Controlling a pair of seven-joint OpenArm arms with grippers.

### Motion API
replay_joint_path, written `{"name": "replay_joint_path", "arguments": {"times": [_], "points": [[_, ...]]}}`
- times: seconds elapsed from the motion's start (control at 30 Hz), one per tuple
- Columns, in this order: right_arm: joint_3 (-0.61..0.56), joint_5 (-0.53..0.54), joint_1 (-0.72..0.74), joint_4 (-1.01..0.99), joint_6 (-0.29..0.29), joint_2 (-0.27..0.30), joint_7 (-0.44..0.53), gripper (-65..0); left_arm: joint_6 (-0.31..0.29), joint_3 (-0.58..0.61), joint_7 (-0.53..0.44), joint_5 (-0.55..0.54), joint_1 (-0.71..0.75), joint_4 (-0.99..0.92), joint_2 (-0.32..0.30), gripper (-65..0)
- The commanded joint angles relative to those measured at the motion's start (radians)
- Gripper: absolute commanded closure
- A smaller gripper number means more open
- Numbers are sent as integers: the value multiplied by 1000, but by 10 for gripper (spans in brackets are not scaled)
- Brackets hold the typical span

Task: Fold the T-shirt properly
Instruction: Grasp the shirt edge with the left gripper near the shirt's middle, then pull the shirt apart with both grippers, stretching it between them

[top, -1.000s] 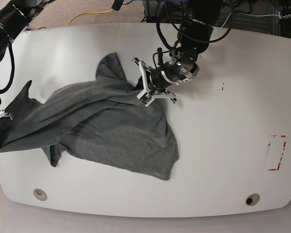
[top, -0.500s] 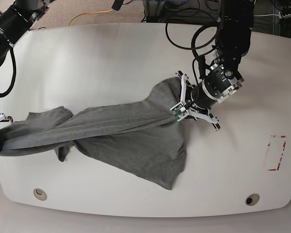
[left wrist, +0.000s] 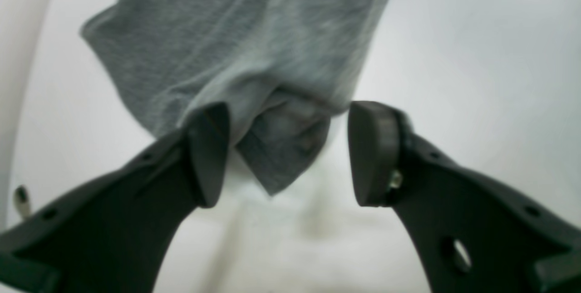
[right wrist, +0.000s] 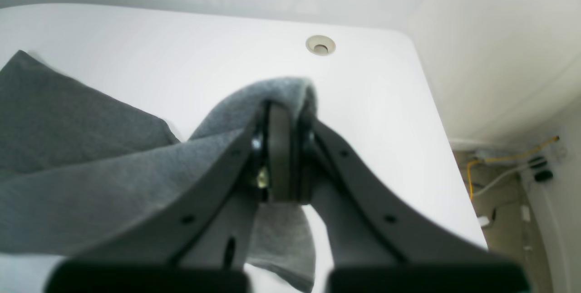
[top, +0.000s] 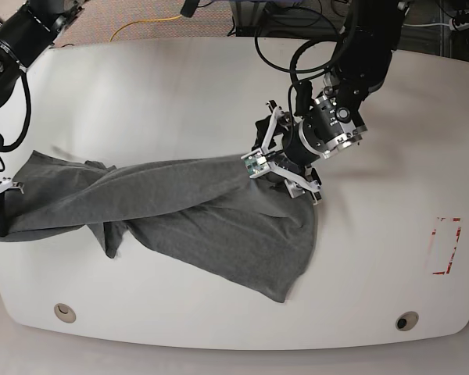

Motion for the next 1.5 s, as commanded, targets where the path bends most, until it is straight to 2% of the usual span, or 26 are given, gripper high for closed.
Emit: {"name": "replay_joint_path", "arguments": {"times": [0.0, 0.13, 0.27, 0.47, 0.67, 0.83, 1.17, 1.47], "points": [[7, 15, 17, 13, -6, 0, 34, 0, 6, 2, -13, -3, -7, 13, 18, -392], [7, 15, 15, 16, -6, -5, 34, 0, 6, -5, -13, -1, 18, 12, 24, -392], [7, 15, 13, 16, -6, -6, 34, 0, 6, -68, -13, -1, 33, 1, 18, -392], [7, 15, 13, 16, -6, -8, 34, 0, 6, -136, -17, -3, 36, -102, -18, -392], [7, 15, 13, 16, -6, -8, 34, 0, 6, -209, -23, -10, 30, -195, -13, -392], [7, 15, 13, 17, -6, -8, 34, 0, 6, -214, -112, -10, 35, -232, 21, -392], [7, 15, 12, 20, -6, -8, 34, 0, 6, -217, -124, -10, -4, -370, 84, -392], [7, 15, 12, 20, -6, -8, 34, 0, 6, -232, -173, -10, -24, -476, 104, -379]]}}
